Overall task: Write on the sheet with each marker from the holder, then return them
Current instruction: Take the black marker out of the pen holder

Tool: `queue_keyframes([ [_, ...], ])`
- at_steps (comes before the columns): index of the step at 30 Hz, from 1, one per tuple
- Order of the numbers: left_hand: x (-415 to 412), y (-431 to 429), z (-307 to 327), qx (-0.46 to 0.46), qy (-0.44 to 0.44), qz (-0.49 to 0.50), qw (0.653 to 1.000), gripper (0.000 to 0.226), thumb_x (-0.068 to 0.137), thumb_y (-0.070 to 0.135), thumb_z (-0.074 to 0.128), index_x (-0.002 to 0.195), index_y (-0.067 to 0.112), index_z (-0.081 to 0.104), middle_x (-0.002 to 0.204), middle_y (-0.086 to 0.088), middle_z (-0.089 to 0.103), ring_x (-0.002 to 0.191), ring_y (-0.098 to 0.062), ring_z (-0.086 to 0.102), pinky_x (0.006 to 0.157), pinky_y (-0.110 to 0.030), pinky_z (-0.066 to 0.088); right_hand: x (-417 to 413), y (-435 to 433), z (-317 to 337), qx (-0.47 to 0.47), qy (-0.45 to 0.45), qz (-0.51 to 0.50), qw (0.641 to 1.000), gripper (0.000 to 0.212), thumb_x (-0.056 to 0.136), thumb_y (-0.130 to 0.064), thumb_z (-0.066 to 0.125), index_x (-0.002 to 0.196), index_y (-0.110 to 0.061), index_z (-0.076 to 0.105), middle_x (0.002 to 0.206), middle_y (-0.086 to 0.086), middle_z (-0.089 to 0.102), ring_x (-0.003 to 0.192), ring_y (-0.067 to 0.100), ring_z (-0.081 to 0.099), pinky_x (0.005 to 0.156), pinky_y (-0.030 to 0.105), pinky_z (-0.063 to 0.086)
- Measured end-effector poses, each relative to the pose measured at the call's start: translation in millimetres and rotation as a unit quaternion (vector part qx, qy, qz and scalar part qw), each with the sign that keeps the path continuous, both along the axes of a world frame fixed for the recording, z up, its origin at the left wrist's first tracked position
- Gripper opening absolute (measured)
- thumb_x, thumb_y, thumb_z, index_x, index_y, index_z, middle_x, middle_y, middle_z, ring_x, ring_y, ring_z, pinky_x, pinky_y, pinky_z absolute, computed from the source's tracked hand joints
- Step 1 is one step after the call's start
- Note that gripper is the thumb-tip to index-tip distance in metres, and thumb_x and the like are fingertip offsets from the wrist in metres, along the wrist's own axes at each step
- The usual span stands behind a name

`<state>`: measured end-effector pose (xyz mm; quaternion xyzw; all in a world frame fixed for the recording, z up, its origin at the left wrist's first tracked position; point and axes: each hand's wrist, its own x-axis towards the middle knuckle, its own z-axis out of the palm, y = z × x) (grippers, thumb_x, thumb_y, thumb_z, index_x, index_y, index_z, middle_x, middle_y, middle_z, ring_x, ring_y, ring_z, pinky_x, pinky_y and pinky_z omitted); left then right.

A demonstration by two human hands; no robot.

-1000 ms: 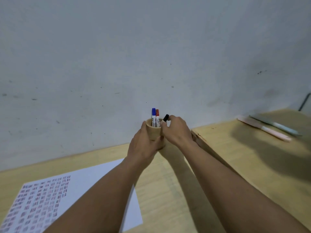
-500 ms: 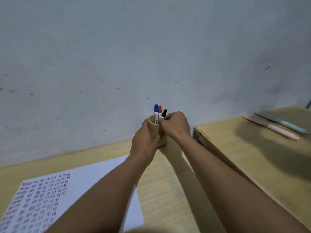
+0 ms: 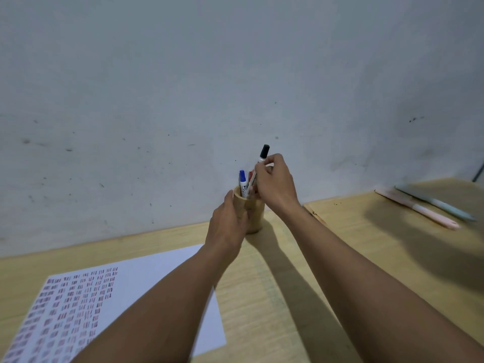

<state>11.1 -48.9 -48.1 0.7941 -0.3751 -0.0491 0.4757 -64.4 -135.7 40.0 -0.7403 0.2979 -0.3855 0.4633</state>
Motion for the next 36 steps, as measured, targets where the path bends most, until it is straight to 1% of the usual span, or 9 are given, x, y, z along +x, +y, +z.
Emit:
queue_keyframes([
  [5,6.4,18.8,28.1,-0.022,0.002,0.032,0.999,0.06,0.101,0.027,0.053,0.156,0.018,0.03,0.148,-0.011,0.052,0.132,-0.026,0.053,0.107,-0.041,0.045,3.8,18.5,18.6,-0.042,-0.004,0.033,0.999,0.011,0.106,-0.029,0.047,0.115,-0.023,0.048,0.092,-0.003,0.065,0.077,0.019,0.074,0.068,0.039,0.065],
  [11,4.7,67.0,76.8,-0.149,-0.018,0.089,0.985,0.047,0.099,0.014,0.046,0.145,0.022,0.051,0.125,-0.004,0.067,0.112,-0.018,0.064,0.096,-0.03,0.05,-0.4,46.6,27.2,-0.156,0.055,0.057,0.985,0.012,0.1,-0.015,0.054,0.106,-0.021,0.063,0.092,0.001,0.069,0.081,0.024,0.07,0.069,0.042,0.058],
  [15,2.5,98.4,94.6,-0.188,0.0,0.067,0.98,0.043,0.094,0.015,0.057,0.134,0.03,0.061,0.105,0.008,0.071,0.084,0.007,0.066,0.075,-0.005,0.047,-2.1,64.0,29.9,-0.197,0.092,0.067,0.974,0.016,0.097,-0.012,0.057,0.102,-0.023,0.067,0.092,-0.001,0.068,0.082,0.021,0.068,0.072,0.039,0.057],
  [20,3.1,119.1,105.5,-0.228,0.05,0.056,0.971,0.014,0.09,0.017,0.067,0.1,0.021,0.077,0.082,0.003,0.078,0.081,-0.014,0.075,0.082,-0.041,0.062,-3.1,81.2,34.3,-0.229,0.11,0.078,0.964,0.021,0.096,-0.009,0.057,0.105,-0.024,0.068,0.098,-0.004,0.067,0.089,0.017,0.064,0.072,0.031,0.05],
  [25,-2.9,135.1,119.3,-0.283,0.115,0.063,0.95,0.012,0.092,0.009,0.065,0.098,0.009,0.076,0.086,-0.01,0.076,0.082,-0.019,0.077,0.08,-0.04,0.063,-9.4,119.4,33.3,-0.229,0.006,0.001,0.973,0.016,0.094,-0.02,0.059,0.109,-0.024,0.062,0.113,-0.003,0.058,0.092,0.015,0.067,0.085,0.042,0.053],
  [27,-3.3,143.6,122.2,-0.284,0.109,0.067,0.95,0.012,0.092,0.009,0.065,0.097,0.009,0.076,0.086,-0.009,0.077,0.082,-0.018,0.077,0.08,-0.039,0.064,-12.2,141.6,32.1,-0.134,-0.011,-0.026,0.991,0.015,0.093,-0.033,0.061,0.098,-0.018,0.063,0.095,-0.002,0.062,0.086,0.02,0.067,0.079,0.043,0.057],
  [29,-2.3,154.9,122.7,-0.274,0.1,0.064,0.954,0.011,0.092,0.01,0.065,0.095,0.01,0.076,0.085,-0.008,0.078,0.082,-0.018,0.077,0.079,-0.038,0.064,-12.4,158.9,34.6,0.076,-0.037,0.041,0.996,0.031,0.094,-0.041,0.063,0.098,-0.011,0.068,0.08,0.0,0.062,0.077,0.02,0.065,0.067,0.04,0.063],
  [32,-0.7,175.6,121.2,-0.236,0.099,0.038,0.966,0.011,0.092,0.011,0.066,0.093,0.01,0.077,0.085,-0.008,0.078,0.084,-0.019,0.076,0.078,-0.039,0.064,-8.4,176.8,38.1,0.322,-0.114,0.149,0.928,0.028,0.096,-0.039,0.066,0.097,-0.011,0.072,0.074,0.0,0.056,0.063,0.012,0.055,0.05,0.022,0.053],
  [36,6.4,204.6,117.3,-0.211,0.105,0.035,0.971,0.012,0.092,0.012,0.067,0.088,0.012,0.078,0.085,-0.01,0.076,0.081,-0.019,0.075,0.078,-0.039,0.064,2.3,194.3,32.5,0.445,-0.2,0.171,0.856,0.015,0.097,-0.017,0.068,0.085,-0.007,0.066,0.063,0.0,0.055,0.052,0.009,0.049,0.045,0.016,0.047],
])
